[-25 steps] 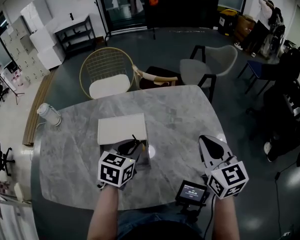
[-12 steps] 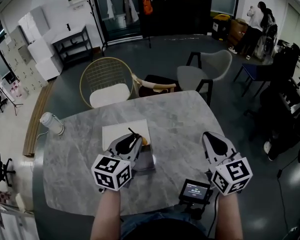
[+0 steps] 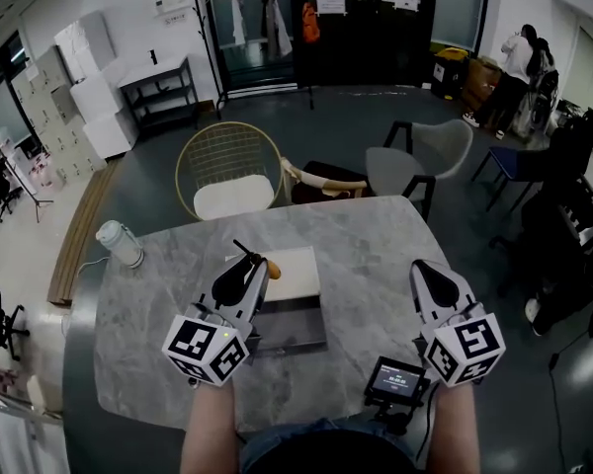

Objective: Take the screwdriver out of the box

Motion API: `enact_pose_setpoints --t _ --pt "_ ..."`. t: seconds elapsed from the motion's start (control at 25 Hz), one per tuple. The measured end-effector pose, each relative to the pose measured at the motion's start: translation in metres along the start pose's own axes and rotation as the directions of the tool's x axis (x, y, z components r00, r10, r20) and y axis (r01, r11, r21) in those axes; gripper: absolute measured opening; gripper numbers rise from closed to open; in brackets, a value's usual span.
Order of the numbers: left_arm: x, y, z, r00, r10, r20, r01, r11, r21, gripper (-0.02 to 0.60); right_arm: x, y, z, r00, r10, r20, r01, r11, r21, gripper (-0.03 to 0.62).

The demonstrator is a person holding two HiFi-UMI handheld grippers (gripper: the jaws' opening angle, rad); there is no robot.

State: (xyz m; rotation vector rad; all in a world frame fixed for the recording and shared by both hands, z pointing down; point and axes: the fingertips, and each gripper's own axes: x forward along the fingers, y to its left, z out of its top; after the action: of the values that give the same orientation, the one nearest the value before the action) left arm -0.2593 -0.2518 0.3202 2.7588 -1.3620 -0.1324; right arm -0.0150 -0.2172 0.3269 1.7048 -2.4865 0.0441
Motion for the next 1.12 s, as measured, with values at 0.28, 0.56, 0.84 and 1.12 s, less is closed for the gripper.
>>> enact_pose_setpoints --t 0.28,0.56,0.84,1.12 --pt "-0.039 0.036 0.017 0.995 0.094 0.032 -0.095 0.995 0.022 0.086 0.024 0.025 0.011 0.998 0.056 0.027 -0.055 0.998 -0.013 0.025" --pt "-0.087 0.079 0.031 0.966 0.244 0.085 -0.248 0.968 0.039 0.086 0.054 0.063 0.015 0.988 0.147 0.05 -0.146 0.989 -0.027 0.026" --pt "-0.127 0.112 0.05 0.913 0.372 0.167 -0.384 0.923 0.04 0.086 0.07 0.088 0.013 0.98 0.19 0.061 -0.188 0.981 -0.037 0.026" --pt "-0.139 0.12 0.062 0.877 0.421 0.233 -0.438 0.898 0.028 0.086 0.073 0.083 0.021 0.975 0.206 0.084 -0.2 0.977 -0.072 0.025"
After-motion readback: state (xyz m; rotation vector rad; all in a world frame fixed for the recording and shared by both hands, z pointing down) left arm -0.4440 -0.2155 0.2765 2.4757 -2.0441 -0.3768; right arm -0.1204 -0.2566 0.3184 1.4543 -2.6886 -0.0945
